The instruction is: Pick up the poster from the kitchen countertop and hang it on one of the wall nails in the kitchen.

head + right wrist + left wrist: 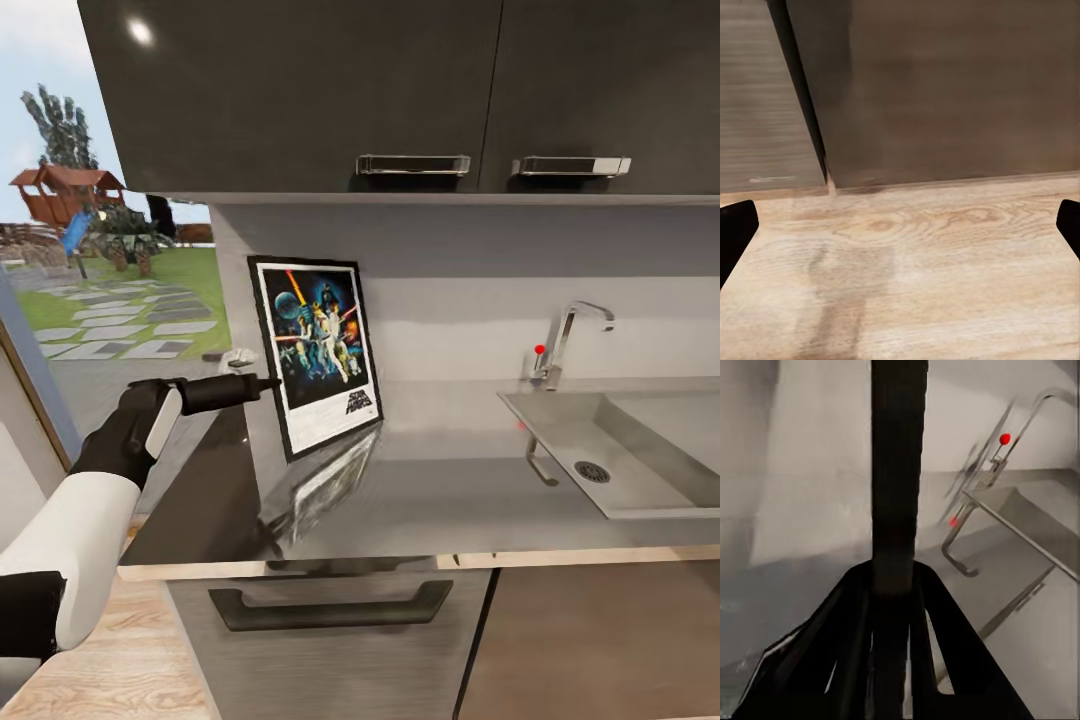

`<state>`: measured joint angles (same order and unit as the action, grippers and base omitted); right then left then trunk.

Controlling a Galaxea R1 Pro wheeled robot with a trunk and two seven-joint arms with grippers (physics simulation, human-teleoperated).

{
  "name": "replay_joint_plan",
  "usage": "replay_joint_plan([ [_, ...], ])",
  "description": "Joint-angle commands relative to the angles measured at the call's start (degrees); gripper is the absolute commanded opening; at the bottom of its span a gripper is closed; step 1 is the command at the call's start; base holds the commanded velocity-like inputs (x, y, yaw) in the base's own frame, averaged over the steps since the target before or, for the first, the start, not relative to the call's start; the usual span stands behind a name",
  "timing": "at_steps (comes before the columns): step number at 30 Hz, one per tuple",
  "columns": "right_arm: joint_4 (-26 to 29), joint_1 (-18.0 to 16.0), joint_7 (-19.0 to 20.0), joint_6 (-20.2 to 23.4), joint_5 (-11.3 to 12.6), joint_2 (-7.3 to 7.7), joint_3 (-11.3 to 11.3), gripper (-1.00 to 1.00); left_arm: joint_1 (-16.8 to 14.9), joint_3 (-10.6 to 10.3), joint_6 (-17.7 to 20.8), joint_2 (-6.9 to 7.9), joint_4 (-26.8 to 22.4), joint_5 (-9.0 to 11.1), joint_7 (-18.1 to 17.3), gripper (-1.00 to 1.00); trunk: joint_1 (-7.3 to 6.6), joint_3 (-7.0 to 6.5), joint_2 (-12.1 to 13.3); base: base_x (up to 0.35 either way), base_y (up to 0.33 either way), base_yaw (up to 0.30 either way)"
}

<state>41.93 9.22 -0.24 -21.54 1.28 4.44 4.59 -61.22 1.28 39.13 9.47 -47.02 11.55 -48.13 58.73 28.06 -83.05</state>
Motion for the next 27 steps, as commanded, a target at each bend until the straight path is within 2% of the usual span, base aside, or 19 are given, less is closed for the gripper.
replay_joint_plan([
  [1, 0.1, 0.0, 0.0, -0.1, 0.1, 0.00, 0.0, 1.00, 0.0, -0.1, 0.2, 0.01, -0.1, 0.0, -0.2, -1.00, 0.00, 0.05, 0.0, 0.000, 0.000, 0.000],
  [6, 0.1, 0.0, 0.0, -0.1, 0.1, 0.01, 0.0, 1.00, 0.0, -0.7, 0.2, 0.02, -0.3, 0.0, -0.4, -1.00, 0.00, 0.05, 0.0, 0.000, 0.000, 0.000],
  [7, 0.1, 0.0, 0.0, -0.1, 0.1, 0.03, 0.0, 1.00, 0.0, -0.3, 0.2, 0.09, -4.1, 0.0, -0.8, -1.00, 0.00, 0.05, 0.0, 0.000, 0.000, 0.000],
  [10, 0.1, 0.0, 0.0, -0.1, 0.1, 0.02, 0.0, 1.00, 0.0, -0.1, 0.2, 0.10, -4.8, 0.0, -0.9, -1.00, 0.00, 0.05, 0.0, 0.000, 0.000, 0.000],
  [17, 0.1, 0.0, 0.0, -0.1, 0.1, -0.01, 0.0, 1.00, 0.0, 0.0, 0.2, 0.37, -5.3, 0.1, -4.0, -1.00, 0.00, 0.05, 0.0, -0.122, 0.000, 0.000],
  [27, 0.1, 0.0, 0.0, -0.1, 0.1, 0.03, 0.0, 1.00, 0.0, 0.0, 0.2, 0.62, -5.3, 0.1, -5.0, -1.00, 0.00, 0.05, 0.0, -0.070, 0.000, 0.000],
])
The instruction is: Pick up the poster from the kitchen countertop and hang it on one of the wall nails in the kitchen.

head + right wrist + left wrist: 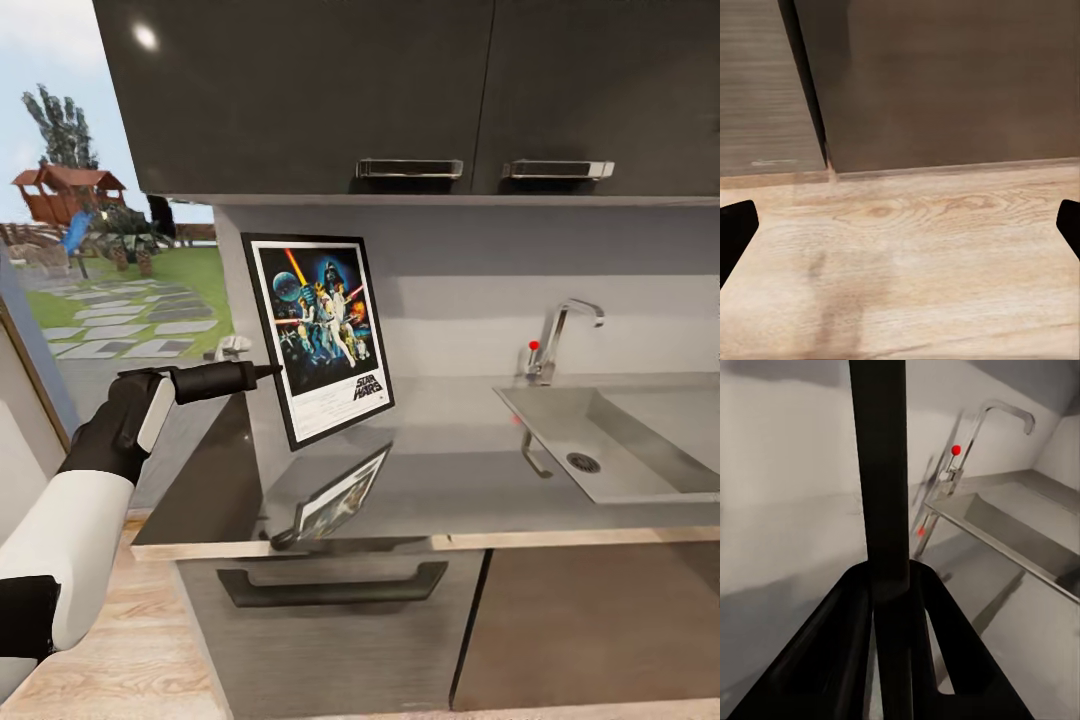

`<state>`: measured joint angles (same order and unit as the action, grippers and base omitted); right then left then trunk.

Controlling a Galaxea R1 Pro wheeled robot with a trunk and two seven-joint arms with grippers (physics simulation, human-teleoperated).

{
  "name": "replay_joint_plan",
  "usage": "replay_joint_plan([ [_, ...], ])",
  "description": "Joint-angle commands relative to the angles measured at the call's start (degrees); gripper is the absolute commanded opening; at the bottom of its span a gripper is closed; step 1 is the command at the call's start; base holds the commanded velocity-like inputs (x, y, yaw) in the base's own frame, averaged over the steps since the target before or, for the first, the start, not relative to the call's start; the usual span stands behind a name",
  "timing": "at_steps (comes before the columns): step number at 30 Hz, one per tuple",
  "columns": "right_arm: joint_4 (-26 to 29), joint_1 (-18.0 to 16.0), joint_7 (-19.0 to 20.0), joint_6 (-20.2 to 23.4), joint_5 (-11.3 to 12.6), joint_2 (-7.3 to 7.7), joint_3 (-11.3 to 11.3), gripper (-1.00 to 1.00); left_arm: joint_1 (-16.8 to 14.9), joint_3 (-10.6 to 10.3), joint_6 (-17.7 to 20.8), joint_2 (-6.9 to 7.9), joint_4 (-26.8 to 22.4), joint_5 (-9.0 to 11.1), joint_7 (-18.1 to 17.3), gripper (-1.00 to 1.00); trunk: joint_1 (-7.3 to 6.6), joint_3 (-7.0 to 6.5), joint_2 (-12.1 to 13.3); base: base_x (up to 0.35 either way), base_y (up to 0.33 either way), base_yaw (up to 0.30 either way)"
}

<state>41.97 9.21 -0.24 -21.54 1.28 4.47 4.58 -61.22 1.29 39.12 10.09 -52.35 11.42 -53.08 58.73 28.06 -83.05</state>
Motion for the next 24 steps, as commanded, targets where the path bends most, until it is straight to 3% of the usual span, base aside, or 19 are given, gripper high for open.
replay_joint_plan([
  [1, 0.1, 0.0, 0.0, -0.1, 0.1, -0.02, 0.0, 1.00, 0.0, 0.0, 0.3, 0.01, 0.0, 0.2, -0.1, -1.00, 0.00, 0.05, 0.0, -0.079, 0.000, 0.000],
  [24, 0.3, 0.0, 0.0, -0.1, 0.2, 0.01, 0.0, 1.00, 0.0, 0.0, 0.3, 0.04, 0.1, 0.3, -0.9, -1.00, 0.00, 0.05, 0.0, -0.309, 0.000, 0.000],
])
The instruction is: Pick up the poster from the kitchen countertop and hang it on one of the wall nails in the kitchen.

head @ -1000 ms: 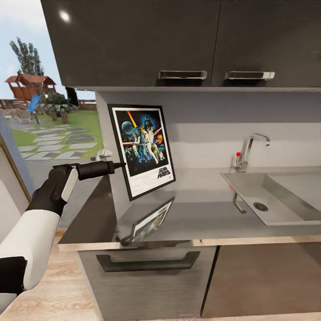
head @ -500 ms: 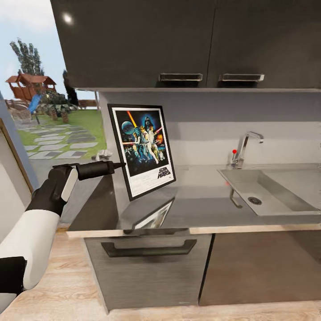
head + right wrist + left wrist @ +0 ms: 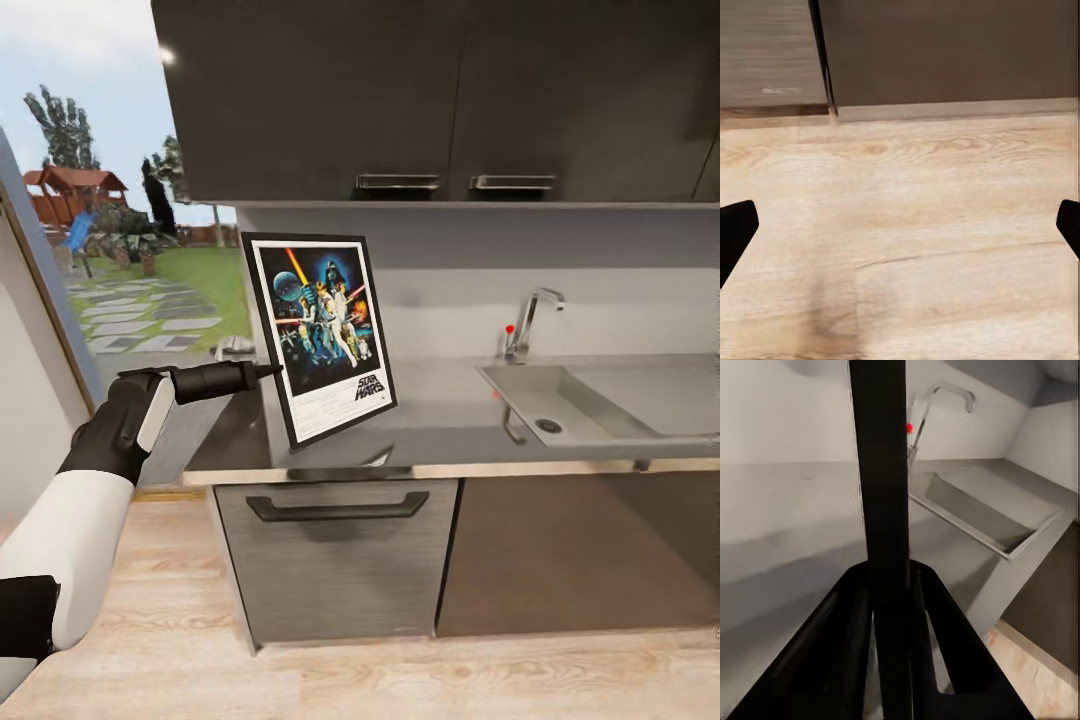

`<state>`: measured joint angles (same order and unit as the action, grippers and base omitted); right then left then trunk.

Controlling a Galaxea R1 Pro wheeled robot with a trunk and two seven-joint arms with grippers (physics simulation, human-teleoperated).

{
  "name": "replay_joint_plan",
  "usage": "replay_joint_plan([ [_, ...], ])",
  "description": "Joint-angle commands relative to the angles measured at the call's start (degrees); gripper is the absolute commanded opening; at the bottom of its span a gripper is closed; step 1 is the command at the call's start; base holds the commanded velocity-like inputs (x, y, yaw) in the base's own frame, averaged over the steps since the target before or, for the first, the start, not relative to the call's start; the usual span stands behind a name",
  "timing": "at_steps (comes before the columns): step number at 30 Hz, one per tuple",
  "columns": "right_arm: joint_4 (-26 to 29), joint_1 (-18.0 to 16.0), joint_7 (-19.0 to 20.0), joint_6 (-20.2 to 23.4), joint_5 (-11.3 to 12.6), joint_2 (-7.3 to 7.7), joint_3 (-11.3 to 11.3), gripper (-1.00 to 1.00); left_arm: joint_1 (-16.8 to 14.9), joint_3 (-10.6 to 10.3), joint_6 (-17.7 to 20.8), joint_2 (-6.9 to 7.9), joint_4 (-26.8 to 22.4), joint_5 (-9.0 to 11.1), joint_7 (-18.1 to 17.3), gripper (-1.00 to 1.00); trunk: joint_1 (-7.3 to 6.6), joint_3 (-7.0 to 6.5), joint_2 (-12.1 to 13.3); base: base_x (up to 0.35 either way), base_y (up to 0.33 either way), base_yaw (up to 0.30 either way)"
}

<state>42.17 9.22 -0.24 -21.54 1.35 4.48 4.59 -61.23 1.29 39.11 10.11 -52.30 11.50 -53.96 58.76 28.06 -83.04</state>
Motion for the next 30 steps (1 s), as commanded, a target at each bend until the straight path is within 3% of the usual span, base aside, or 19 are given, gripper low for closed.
replay_joint_plan([
  [1, 0.1, 0.0, 0.0, -0.1, 0.1, 0.00, 0.0, 1.00, 0.0, 0.0, 0.3, 0.03, 0.0, 0.2, 0.0, -1.00, -0.03, 0.05, 0.0, -0.336, 0.000, 0.000],
  [17, 0.1, 0.0, 0.0, -0.1, 0.1, 0.00, 0.0, 1.00, 0.0, 0.0, 0.3, 0.13, -0.1, 0.2, -0.8, -1.00, -0.03, 0.05, 0.0, -0.337, 0.000, 0.000],
  [27, 0.1, 0.0, 0.0, -0.1, 0.1, 0.00, 0.0, 1.00, 0.0, 0.1, 0.2, 0.58, 0.5, 0.1, -9.6, -1.00, -0.03, 0.05, 0.0, -0.337, 0.000, 0.000],
  [30, 0.2, 0.0, 0.1, -0.1, 0.2, 0.06, 0.0, 1.00, 0.1, 0.0, -0.6, 0.85, 1.1, 0.0, -13.7, -1.00, -0.03, 0.05, 0.0, -0.279, 0.000, 0.000],
])
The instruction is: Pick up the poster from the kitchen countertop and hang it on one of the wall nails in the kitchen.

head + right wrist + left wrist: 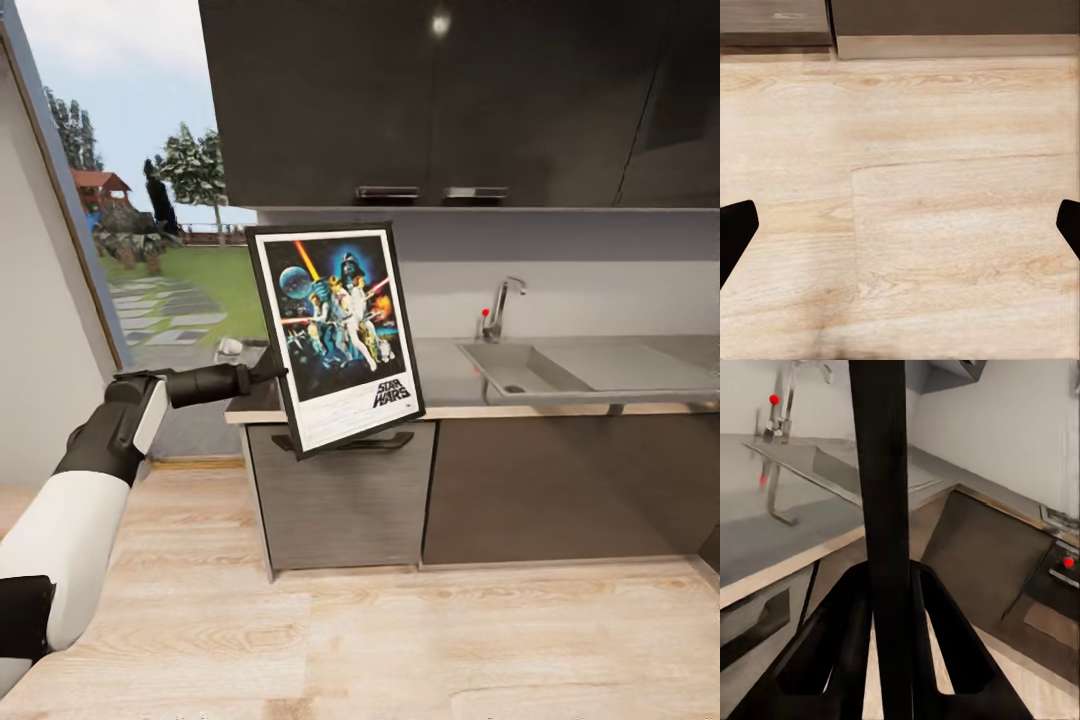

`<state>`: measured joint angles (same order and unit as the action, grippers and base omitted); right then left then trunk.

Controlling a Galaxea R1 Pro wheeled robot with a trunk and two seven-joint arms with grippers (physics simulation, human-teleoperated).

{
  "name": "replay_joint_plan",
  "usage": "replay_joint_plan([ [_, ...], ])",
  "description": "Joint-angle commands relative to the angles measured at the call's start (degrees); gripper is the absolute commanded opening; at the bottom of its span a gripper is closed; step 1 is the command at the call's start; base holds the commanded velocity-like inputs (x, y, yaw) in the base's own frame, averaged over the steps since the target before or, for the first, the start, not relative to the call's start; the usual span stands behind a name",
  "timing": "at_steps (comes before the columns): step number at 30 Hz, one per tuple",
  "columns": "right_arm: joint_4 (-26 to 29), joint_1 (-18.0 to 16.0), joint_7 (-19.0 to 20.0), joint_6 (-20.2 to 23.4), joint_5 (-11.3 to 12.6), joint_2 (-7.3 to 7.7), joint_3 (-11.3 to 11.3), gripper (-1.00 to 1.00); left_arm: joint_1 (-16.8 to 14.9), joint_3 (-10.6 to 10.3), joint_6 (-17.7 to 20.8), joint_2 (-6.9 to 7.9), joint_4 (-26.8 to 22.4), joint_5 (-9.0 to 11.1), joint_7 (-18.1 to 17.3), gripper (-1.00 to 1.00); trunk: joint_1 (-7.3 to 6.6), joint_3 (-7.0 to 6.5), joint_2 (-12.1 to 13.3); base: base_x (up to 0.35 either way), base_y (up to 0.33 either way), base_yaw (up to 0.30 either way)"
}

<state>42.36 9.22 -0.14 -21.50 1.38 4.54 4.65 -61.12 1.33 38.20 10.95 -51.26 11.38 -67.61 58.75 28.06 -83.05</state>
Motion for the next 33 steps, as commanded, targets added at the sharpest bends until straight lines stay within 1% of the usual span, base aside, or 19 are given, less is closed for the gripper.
replay_joint_plan([
  [1, 0.2, 0.0, 0.0, -0.1, 0.2, 0.01, 0.0, 1.00, 0.0, 0.0, -0.4, 0.05, 0.2, 0.1, -0.8, -1.00, -0.02, 0.05, 0.0, -0.170, 0.000, 0.000],
  [4, 1.7, 0.0, 0.2, 0.0, 0.2, 0.03, 0.0, 1.00, 0.1, 0.0, -4.4, 0.18, 1.8, 0.0, -3.3, -1.00, -0.02, 0.05, 0.0, -0.097, 0.000, 0.000],
  [6, 5.5, 0.0, 0.2, 0.3, 0.1, 0.03, -0.2, 1.00, 0.2, 0.0, -8.8, 0.30, 6.2, 0.0, -6.6, -1.00, -0.02, 0.05, 0.0, -0.036, 0.000, 0.000],
  [8, 7.5, 0.0, 0.3, 0.4, 0.0, 0.03, -0.2, 1.00, 0.2, 0.0, -11.6, 0.33, 8.9, 0.0, -8.7, -1.00, -0.02, 0.05, 0.0, -0.020, 0.000, 0.000],
  [9, 10.7, 0.0, 0.3, 0.6, -0.1, 0.03, -0.3, 1.00, 0.2, 0.0, -17.3, 0.36, 13.8, 0.0, -11.4, -1.00, -0.02, 0.05, 0.0, -0.009, 0.000, 0.000],
  [13, 16.2, 0.1, 0.4, 2.1, -0.2, 0.03, -0.4, 1.00, 0.3, 0.0, -23.9, 0.38, 19.8, 0.0, -13.3, -1.00, -0.02, 0.05, 0.0, -0.006, 0.000, 0.000],
  [14, 19.3, 0.1, 1.1, 5.1, -0.3, 0.03, -0.5, 1.00, 0.3, 0.0, -26.3, 0.38, 22.7, 0.0, -13.8, -1.00, -0.02, 0.05, 0.0, -0.002, 0.000, 0.000],
  [15, 22.8, 0.1, 2.8, 9.8, -0.2, 0.04, -0.5, 1.00, 0.3, 0.0, -28.8, 0.38, 25.7, 0.0, -14.1, -1.00, -0.02, 0.05, 0.0, -0.002, 0.000, 0.000],
  [16, 24.5, 0.1, 4.0, 12.3, -0.2, 0.04, -0.5, 1.00, 0.3, 0.0, -30.1, 0.38, 27.2, 0.0, -14.2, -1.00, -0.02, 0.05, 0.0, -0.001, 0.000, 0.000],
  [17, 27.7, 0.2, 7.0, 16.7, -0.2, 0.04, -0.4, 1.00, 0.3, 0.0, -33.0, 0.40, 30.0, 0.0, -14.4, -1.00, -0.02, 0.05, 0.0, 0.000, 0.000, 0.000],
  [18, 30.3, 0.2, 10.3, 20.1, -0.2, 0.04, -0.2, 1.00, 0.3, 0.0, -35.7, 0.45, 32.7, 0.0, -14.5, -1.00, -0.02, 0.05, 0.0, 0.000, 0.000, 0.000],
  [20, 32.3, 0.2, 13.3, 22.5, -0.1, 0.04, 0.2, 1.00, 0.3, 0.0, -37.9, 0.49, 35.0, 0.0, -14.7, -1.00, -0.02, 0.05, 0.0, 0.000, 0.000, 0.000],
  [21, 34.0, 0.2, 15.6, 24.0, -0.1, 0.04, 1.0, 1.00, 0.3, 0.0, -39.3, 0.53, 36.8, 0.0, -15.0, -1.00, -0.02, 0.05, 0.0, 0.000, 0.000, 0.000],
  [24, 37.0, 0.2, 18.6, 25.7, 0.0, 0.04, 2.5, 1.00, 0.3, 0.0, -40.8, 0.55, 38.8, 0.0, -15.9, -1.00, -0.02, 0.05, 0.0, 0.000, 0.000, 0.000],
  [27, 39.9, 0.2, 21.6, 26.7, 0.1, 0.04, 3.8, 1.00, 0.3, 0.0, -41.5, 0.59, 39.8, -0.2, -16.5, -1.00, -0.02, 0.05, 0.0, 0.000, 0.000, 0.000],
  [29, 40.9, 0.2, 23.1, 28.1, 0.1, 0.07, 5.2, 1.00, 0.3, 0.0, -41.7, 0.58, 40.0, -0.8, -16.7, -1.00, -0.02, 0.05, 0.0, 0.000, 0.000, 0.000],
  [30, 42.2, 0.2, 24.7, 30.2, 0.1, 0.09, 6.5, 1.00, 0.3, 0.0, -41.8, 0.57, 40.1, -1.6, -16.8, -1.00, -0.02, 0.05, 0.0, 0.000, 0.000, 0.000],
  [32, 43.1, 0.2, 25.9, 31.3, 0.1, 0.10, 7.3, 1.00, 0.3, 0.0, -41.8, 0.57, 40.2, -2.1, -16.8, -1.00, -0.02, 0.05, 0.0, 0.000, 0.000, 0.000],
  [33, 43.7, 0.1, 27.3, 32.0, 0.1, 0.11, 8.2, 1.00, 0.3, 0.0, -41.9, 0.57, 40.3, -2.6, -16.8, -1.00, -0.02, 0.05, 0.0, 0.000, 0.000, 0.000],
])
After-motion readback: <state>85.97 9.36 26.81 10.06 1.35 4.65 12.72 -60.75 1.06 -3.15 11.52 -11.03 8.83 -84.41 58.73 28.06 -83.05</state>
